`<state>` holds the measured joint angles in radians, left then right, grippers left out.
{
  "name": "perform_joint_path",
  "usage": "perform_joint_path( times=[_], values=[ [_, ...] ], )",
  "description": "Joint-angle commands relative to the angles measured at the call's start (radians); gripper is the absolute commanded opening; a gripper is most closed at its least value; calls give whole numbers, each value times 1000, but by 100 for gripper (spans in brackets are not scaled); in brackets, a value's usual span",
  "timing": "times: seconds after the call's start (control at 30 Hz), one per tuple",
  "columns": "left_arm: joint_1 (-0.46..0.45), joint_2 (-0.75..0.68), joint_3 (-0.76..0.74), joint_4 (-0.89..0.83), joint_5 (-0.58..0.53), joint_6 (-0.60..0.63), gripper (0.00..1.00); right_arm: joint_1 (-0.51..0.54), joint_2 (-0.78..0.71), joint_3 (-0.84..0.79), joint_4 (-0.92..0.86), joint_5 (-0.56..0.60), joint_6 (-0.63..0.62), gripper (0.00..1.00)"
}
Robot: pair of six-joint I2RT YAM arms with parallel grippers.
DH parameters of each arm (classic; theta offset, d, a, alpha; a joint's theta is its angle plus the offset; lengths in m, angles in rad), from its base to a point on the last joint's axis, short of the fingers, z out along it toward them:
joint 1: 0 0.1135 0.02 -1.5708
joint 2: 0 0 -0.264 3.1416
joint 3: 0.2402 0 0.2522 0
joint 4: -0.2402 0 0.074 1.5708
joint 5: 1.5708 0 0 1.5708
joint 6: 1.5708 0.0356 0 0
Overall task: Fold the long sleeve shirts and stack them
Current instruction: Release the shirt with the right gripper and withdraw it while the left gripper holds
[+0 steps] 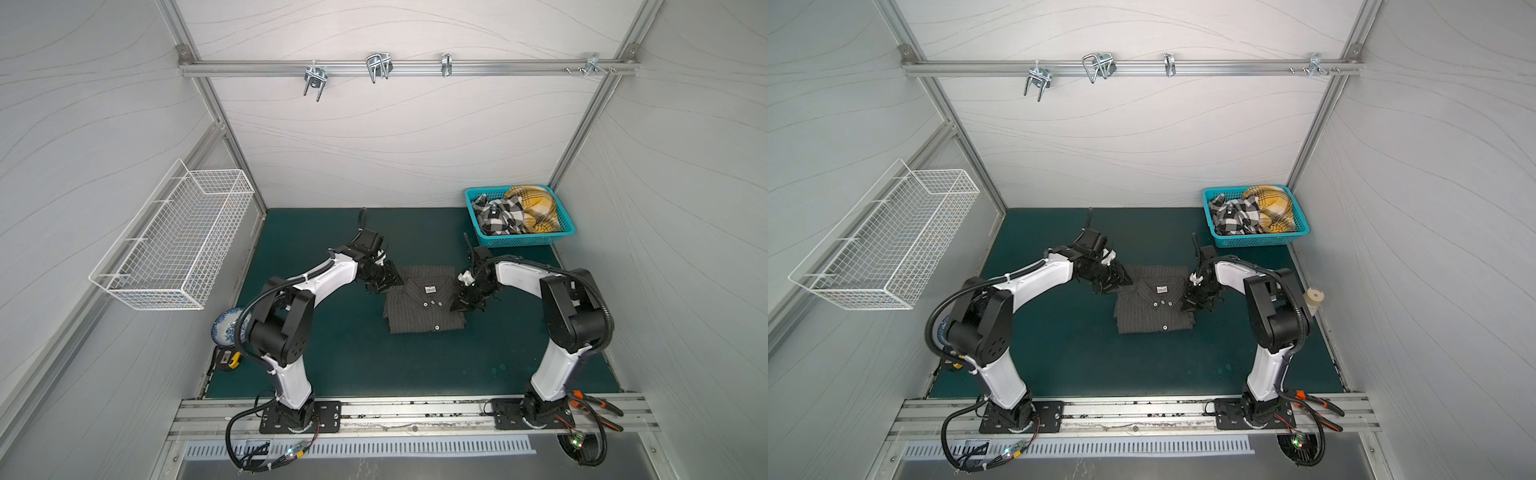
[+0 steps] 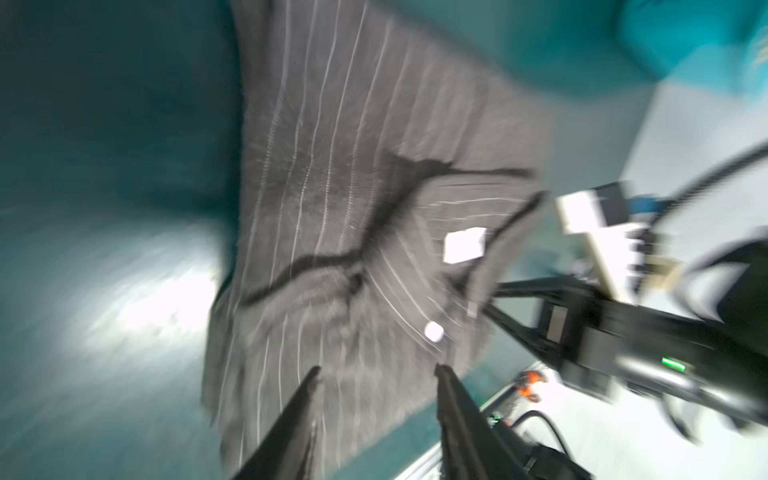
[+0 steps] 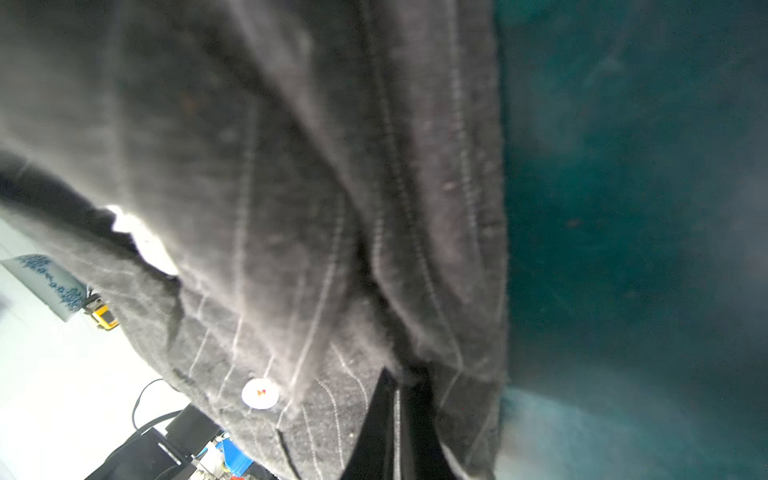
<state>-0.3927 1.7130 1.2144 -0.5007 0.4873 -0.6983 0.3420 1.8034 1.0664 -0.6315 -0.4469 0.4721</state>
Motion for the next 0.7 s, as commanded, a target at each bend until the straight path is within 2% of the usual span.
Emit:
perform_joint_path(
  times=[0.0,0.13,0.27,0.37,0.57,0.67],
  values=[
    [80,-60,-58,-49,11,53,52,1,-61,10,-33,-16,-5,13],
    [158,-108,-161,-38,94,96,57,4,-126,31,-77,-12,-3,17],
    [166,-107,-179,-47,80,118,59,4,-216,37,-105,16,21,29],
    [166,-82,-201,23,105,85,60,1,-280,27,-102,27,44,37],
    [169,-48,-253,246,196,7,61,0,-406,-31,-62,47,81,42],
    [158,-14,-239,278,227,9,62,-6,-463,-99,-11,27,117,46]
  ],
)
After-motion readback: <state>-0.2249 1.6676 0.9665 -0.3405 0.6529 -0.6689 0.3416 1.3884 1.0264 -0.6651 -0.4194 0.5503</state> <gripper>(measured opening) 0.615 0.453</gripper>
